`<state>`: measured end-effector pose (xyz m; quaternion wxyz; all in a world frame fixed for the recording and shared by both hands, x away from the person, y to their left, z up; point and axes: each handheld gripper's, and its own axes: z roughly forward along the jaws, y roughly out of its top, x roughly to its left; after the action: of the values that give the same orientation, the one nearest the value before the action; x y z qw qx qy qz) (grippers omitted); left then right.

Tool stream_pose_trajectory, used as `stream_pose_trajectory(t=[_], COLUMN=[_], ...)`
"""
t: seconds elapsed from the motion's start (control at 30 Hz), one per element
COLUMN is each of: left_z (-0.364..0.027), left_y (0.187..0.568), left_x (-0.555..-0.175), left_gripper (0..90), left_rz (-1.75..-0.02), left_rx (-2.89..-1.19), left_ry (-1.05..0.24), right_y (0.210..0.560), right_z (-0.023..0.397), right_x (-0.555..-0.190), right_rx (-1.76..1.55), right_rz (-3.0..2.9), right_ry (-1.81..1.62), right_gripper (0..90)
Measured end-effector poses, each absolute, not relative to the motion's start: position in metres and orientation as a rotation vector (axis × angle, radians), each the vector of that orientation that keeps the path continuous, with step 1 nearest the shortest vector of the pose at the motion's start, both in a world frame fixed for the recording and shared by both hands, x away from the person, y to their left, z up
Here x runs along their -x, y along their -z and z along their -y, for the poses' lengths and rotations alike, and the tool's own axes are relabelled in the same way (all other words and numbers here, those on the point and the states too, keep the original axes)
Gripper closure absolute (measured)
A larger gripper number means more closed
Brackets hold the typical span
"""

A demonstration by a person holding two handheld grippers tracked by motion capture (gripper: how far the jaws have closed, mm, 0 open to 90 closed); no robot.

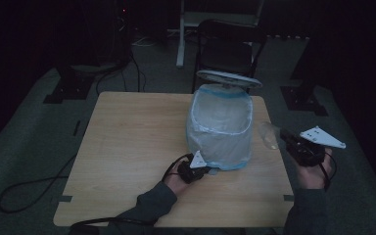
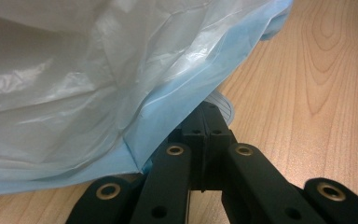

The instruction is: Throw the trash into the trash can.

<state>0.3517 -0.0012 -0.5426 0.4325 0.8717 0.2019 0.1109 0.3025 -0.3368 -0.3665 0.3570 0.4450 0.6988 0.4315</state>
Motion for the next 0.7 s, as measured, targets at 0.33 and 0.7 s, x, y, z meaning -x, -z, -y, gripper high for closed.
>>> stream_pose_trajectory(t=[0.33,0.7], left_z=[0.001,0.001], left_y=[0.542,0.542], left_x=[-0.352,-0.352], left_gripper=[90.0,90.0], left_rz=[-0.505,-0.505], left_rx=[-2.173,-2.176], left_ry=[-0.275,-0.275], right_y=[0.359,0.349], right_z=[0.334,0.332], right_x=[-0.305,-0.305], right_rx=[-1.132,-1.110], right_rz=[-1.789,-1.773], right_ry=[-1.123,-1.131], right_gripper=[87.0,87.1])
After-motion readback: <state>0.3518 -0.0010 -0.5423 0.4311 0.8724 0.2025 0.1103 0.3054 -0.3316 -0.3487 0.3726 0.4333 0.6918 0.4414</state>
